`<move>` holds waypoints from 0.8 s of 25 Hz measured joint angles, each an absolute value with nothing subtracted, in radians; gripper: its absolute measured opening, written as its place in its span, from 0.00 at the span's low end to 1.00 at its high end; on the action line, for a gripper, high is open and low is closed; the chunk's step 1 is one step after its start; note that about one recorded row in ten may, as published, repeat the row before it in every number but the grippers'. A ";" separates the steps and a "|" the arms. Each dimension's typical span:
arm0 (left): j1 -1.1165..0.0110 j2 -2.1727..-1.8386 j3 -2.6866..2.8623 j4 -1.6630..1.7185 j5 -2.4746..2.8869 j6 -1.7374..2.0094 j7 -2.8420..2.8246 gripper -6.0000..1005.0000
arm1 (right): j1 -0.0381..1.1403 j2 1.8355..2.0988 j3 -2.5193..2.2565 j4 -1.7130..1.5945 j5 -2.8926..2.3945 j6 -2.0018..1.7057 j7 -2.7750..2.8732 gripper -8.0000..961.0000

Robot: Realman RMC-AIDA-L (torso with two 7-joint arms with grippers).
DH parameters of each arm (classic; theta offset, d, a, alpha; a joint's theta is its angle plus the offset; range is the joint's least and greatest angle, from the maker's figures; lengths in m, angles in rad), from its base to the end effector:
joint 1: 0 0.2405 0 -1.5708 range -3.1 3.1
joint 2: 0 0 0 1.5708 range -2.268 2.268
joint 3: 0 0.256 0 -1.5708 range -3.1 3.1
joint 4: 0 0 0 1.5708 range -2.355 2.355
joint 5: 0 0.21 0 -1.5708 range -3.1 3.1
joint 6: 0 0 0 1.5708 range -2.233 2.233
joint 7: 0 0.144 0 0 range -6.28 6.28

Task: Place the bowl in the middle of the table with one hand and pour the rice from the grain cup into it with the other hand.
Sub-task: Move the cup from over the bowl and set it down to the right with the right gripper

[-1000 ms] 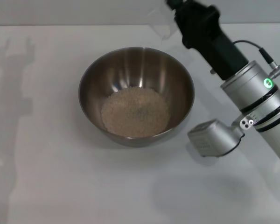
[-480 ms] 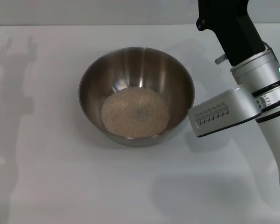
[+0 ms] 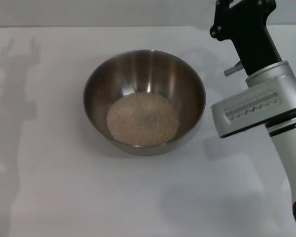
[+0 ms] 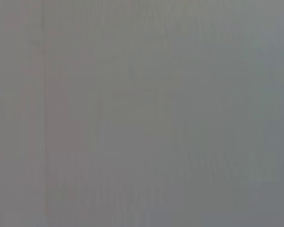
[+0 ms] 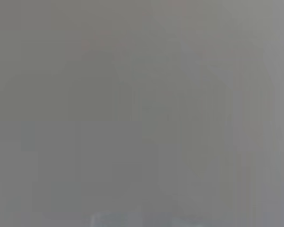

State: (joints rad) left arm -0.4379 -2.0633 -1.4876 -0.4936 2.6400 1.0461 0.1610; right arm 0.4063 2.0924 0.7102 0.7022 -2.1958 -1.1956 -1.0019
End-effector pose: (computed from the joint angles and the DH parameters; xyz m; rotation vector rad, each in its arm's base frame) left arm -0.2794 0.3893 0.0622 -1.3100 -0.2752 -0.6835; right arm 0.1844 0.3319 -0.0513 -1.5222 -0.3073 0.4296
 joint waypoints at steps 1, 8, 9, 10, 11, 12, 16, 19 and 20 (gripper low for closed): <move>-0.438 -2.063 -1.490 -0.494 2.640 1.046 0.161 0.57 | 0.402 2.092 0.705 0.710 -2.172 -1.194 -0.975 0.01; -0.440 -2.063 -1.496 -0.501 2.640 1.045 0.161 0.57 | 0.382 2.091 0.696 0.758 -1.933 -1.193 -0.805 0.01; -0.440 -2.063 -1.496 -0.503 2.642 1.045 0.161 0.57 | 0.379 2.091 0.697 0.759 -1.911 -1.193 -0.784 0.01; -0.440 -2.063 -1.496 -0.503 2.642 1.045 0.161 0.57 | 0.374 2.091 0.696 0.759 -1.889 -1.193 -0.759 0.01; -0.441 -2.063 -1.496 -0.504 2.644 1.045 0.161 0.57 | 0.369 2.091 0.696 0.761 -1.873 -1.194 -0.742 0.01; -0.441 -2.063 -1.496 -0.504 2.644 1.045 0.161 0.57 | 0.363 2.092 0.696 0.764 -1.855 -1.194 -0.721 0.01; -0.444 -2.063 -1.496 -0.505 2.645 1.046 0.161 0.57 | 0.358 2.092 0.696 0.770 -1.789 -1.191 -0.659 0.01; -0.445 -2.063 -1.496 -0.505 2.646 1.046 0.161 0.57 | 0.363 2.092 0.694 0.761 -1.768 -1.181 -0.640 0.01; -0.445 -2.063 -1.496 -0.505 2.646 1.046 0.161 0.57 | 0.364 2.092 0.692 0.757 -1.766 -1.176 -0.631 0.01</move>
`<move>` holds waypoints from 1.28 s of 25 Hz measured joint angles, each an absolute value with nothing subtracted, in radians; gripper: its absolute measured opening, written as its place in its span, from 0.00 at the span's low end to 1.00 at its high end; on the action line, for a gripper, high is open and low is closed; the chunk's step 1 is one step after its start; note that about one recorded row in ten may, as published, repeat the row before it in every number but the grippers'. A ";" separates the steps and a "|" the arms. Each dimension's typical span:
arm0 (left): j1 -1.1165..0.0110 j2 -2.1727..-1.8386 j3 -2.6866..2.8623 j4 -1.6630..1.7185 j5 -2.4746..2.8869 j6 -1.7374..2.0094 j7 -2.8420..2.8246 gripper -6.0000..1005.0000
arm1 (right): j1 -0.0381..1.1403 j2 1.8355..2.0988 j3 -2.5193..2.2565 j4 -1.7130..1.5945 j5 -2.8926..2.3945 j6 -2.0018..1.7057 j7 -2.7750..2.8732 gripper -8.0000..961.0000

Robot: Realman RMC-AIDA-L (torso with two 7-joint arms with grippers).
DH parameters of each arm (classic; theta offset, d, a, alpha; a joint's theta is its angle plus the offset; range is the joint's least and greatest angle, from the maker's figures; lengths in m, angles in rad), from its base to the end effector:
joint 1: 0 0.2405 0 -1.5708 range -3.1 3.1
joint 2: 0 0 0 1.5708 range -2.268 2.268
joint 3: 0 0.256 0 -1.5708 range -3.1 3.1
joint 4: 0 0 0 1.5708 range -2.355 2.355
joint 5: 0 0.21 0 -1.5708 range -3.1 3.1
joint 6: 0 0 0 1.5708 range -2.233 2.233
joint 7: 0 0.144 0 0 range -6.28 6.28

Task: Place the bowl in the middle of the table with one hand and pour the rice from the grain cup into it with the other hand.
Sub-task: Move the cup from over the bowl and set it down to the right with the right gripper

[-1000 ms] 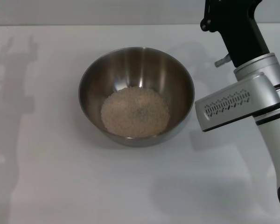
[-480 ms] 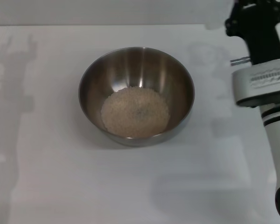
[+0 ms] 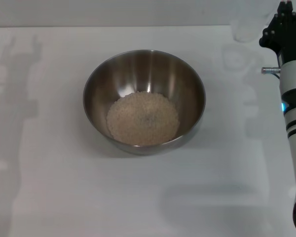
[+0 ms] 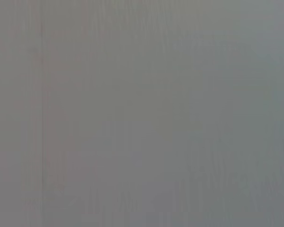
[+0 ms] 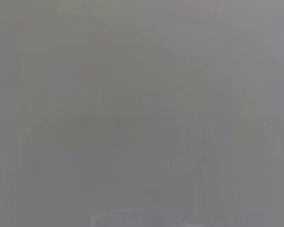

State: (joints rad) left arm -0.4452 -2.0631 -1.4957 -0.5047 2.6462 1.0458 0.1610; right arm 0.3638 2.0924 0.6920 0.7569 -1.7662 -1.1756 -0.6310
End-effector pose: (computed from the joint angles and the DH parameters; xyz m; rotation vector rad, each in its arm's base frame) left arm -0.2739 0.3924 0.0645 -1.3057 -0.2632 -0.6981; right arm 0.2347 0.3340 -0.0365 -1.3764 0.4271 0.6357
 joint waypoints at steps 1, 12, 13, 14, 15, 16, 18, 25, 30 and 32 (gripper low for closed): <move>-0.445 -2.063 -1.496 -0.505 2.646 1.046 0.161 0.57 | 0.365 2.092 0.690 0.752 -1.766 -1.169 -0.620 0.01; -0.437 -2.066 -1.487 -0.501 2.646 1.034 0.161 0.57 | 0.373 2.092 0.687 0.662 -1.763 -1.066 -0.526 0.01; -0.436 -2.067 -1.486 -0.500 2.646 1.029 0.161 0.57 | 0.373 2.092 0.686 0.655 -1.763 -1.051 -0.524 0.01; -0.435 -2.067 -1.486 -0.499 2.646 1.024 0.161 0.57 | 0.373 2.093 0.685 0.649 -1.763 -1.034 -0.521 0.01; -0.435 -2.067 -1.484 -0.499 2.646 1.021 0.161 0.57 | 0.374 2.093 0.685 0.643 -1.763 -1.022 -0.515 0.01; -0.434 -2.068 -1.482 -0.499 2.646 1.019 0.161 0.57 | 0.375 2.093 0.683 0.634 -1.763 -1.010 -0.504 0.01; -0.433 -2.068 -1.476 -0.501 2.646 1.015 0.161 0.57 | 0.378 2.093 0.674 0.615 -1.762 -1.003 -0.476 0.01; -0.423 -2.066 -1.473 -0.544 2.647 0.942 0.147 0.57 | 0.378 2.092 0.661 0.598 -1.762 -1.001 -0.430 0.01; -0.423 -2.064 -1.472 -0.549 2.648 0.912 0.151 0.57 | 0.380 2.092 0.661 0.575 -1.762 -0.981 -0.407 0.01; -0.423 -2.064 -1.473 -0.549 2.648 0.914 0.153 0.57 | 0.383 2.092 0.661 0.561 -1.762 -0.973 -0.384 0.01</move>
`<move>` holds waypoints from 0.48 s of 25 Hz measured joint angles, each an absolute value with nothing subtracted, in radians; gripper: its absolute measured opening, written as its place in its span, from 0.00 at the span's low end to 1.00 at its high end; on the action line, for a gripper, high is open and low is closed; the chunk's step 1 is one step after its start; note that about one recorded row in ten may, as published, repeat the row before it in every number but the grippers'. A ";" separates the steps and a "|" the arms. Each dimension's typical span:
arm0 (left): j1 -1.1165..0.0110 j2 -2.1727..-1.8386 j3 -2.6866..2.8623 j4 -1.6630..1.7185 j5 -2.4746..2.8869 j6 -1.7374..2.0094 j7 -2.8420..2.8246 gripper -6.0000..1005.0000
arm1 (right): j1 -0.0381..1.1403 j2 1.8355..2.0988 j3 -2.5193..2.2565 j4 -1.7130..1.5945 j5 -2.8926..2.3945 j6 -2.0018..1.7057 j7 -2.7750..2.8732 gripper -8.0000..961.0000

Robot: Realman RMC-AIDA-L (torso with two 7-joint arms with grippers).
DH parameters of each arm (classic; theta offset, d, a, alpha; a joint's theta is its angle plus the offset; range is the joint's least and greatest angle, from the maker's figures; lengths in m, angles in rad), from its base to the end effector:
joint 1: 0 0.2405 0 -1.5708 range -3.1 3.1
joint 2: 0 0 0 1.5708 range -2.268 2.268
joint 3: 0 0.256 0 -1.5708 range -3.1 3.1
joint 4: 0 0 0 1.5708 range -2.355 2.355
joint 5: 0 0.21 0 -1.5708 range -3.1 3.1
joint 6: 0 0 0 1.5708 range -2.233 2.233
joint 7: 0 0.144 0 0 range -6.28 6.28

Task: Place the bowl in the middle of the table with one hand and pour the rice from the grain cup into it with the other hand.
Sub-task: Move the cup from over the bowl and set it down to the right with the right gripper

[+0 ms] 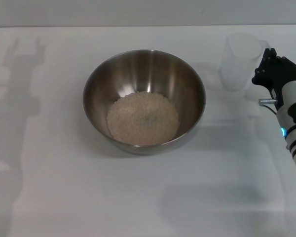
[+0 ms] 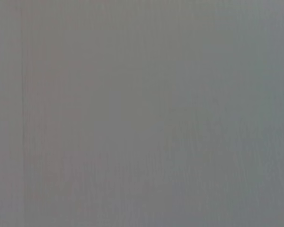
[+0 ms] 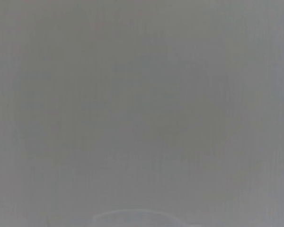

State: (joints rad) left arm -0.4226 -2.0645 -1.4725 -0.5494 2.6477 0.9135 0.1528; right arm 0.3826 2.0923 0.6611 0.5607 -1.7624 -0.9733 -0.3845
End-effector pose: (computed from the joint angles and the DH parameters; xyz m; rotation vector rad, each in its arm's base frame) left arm -0.2800 0.3949 0.0501 -1.3812 -0.3532 -0.6505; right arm 0.2899 0.3312 -0.0606 -1.5233 0.6557 0.5449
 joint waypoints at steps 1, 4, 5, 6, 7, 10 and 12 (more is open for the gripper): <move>-0.422 -2.064 -1.473 -0.550 2.648 0.914 0.154 0.57 | 0.383 2.092 0.661 0.556 -1.762 -0.973 -0.379 0.01; -0.419 -2.064 -1.473 -0.554 2.648 0.916 0.151 0.57 | 0.382 2.092 0.661 0.551 -1.762 -0.966 -0.376 0.01; -0.419 -2.064 -1.473 -0.555 2.648 0.916 0.149 0.57 | 0.382 2.092 0.661 0.550 -1.762 -0.961 -0.375 0.01; -0.418 -2.064 -1.473 -0.557 2.648 0.916 0.149 0.57 | 0.382 2.092 0.661 0.550 -1.762 -0.954 -0.373 0.01; -0.418 -2.064 -1.473 -0.558 2.648 0.914 0.150 0.57 | 0.383 2.092 0.663 0.549 -1.762 -0.944 -0.370 0.01; -0.417 -2.063 -1.473 -0.559 2.648 0.910 0.156 0.57 | 0.385 2.092 0.668 0.548 -1.762 -0.916 -0.365 0.01; -0.418 -2.063 -1.473 -0.560 2.648 0.912 0.157 0.57 | 0.386 2.091 0.670 0.547 -1.762 -0.905 -0.365 0.01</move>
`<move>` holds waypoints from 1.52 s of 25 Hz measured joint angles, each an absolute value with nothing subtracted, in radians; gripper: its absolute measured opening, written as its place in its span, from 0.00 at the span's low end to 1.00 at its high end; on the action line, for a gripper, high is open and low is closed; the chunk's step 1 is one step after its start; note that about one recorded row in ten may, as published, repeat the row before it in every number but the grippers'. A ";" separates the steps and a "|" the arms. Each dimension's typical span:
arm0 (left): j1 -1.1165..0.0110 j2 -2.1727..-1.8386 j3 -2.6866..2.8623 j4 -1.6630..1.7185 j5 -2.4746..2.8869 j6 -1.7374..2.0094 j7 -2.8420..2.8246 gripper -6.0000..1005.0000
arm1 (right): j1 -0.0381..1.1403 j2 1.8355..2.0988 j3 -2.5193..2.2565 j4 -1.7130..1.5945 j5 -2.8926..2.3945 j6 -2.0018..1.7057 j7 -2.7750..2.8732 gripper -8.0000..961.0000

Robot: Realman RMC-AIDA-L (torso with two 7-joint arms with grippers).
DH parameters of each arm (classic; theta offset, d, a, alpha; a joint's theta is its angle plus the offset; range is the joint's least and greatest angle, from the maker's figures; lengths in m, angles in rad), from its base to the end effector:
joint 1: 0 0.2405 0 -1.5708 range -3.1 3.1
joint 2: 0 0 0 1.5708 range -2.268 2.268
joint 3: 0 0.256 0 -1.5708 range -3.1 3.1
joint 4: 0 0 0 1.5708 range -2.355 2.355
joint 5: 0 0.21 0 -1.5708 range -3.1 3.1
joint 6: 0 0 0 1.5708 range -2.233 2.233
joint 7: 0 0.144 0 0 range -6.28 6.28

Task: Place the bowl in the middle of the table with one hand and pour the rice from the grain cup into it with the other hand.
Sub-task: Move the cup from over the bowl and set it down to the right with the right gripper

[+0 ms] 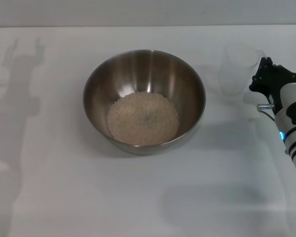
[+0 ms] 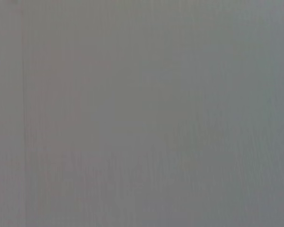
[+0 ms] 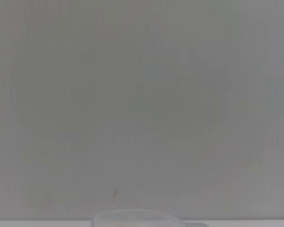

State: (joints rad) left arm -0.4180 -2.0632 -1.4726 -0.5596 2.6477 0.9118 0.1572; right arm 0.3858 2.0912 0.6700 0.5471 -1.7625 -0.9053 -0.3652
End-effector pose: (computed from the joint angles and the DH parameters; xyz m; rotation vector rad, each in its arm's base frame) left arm -0.2793 0.3947 0.0515 -1.3787 -0.3481 -0.6510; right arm 0.2975 0.3315 -0.0665 -1.5549 0.7115 0.5110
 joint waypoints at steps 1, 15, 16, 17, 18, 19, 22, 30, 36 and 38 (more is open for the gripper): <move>-0.418 -2.063 -1.473 -0.561 2.648 0.913 0.158 0.57 | 0.386 2.091 0.669 0.547 -1.762 -0.904 -0.365 0.01; -0.410 -2.063 -1.478 -0.588 2.674 0.920 0.158 0.57 | 0.373 2.089 0.658 0.547 -1.764 -0.898 -0.365 0.10; -0.409 -2.063 -1.478 -0.589 2.674 0.920 0.158 0.57 | 0.372 2.089 0.658 0.547 -1.764 -0.898 -0.365 0.11; -0.409 -2.063 -1.478 -0.589 2.674 0.920 0.158 0.57 | 0.370 2.089 0.655 0.548 -1.764 -0.898 -0.365 0.11; -0.409 -2.063 -1.479 -0.591 2.674 0.920 0.158 0.57 | 0.368 2.089 0.651 0.549 -1.764 -0.898 -0.365 0.12; -0.409 -2.063 -1.480 -0.593 2.674 0.920 0.158 0.57 | 0.367 2.089 0.642 0.552 -1.764 -0.898 -0.365 0.12; -0.408 -2.063 -1.480 -0.596 2.675 0.920 0.158 0.57 | 0.360 2.089 0.623 0.559 -1.764 -0.899 -0.365 0.13; -0.408 -2.063 -1.473 -0.597 2.675 0.920 0.158 0.57 | 0.317 2.089 0.608 0.590 -1.764 -0.927 -0.365 0.18; -0.405 -2.065 -1.473 -0.597 2.675 0.920 0.158 0.57 | 0.287 2.088 0.581 0.604 -1.768 -0.969 -0.365 0.20; -0.402 -2.065 -1.473 -0.597 2.675 0.918 0.158 0.57 | 0.280 2.088 0.572 0.608 -1.769 -0.983 -0.366 0.20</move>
State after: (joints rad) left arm -0.4023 -2.0655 -1.4726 -0.5970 2.6753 0.9176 0.1580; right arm 0.2799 2.0880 0.5721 0.6077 -1.7686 -0.9834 -0.3655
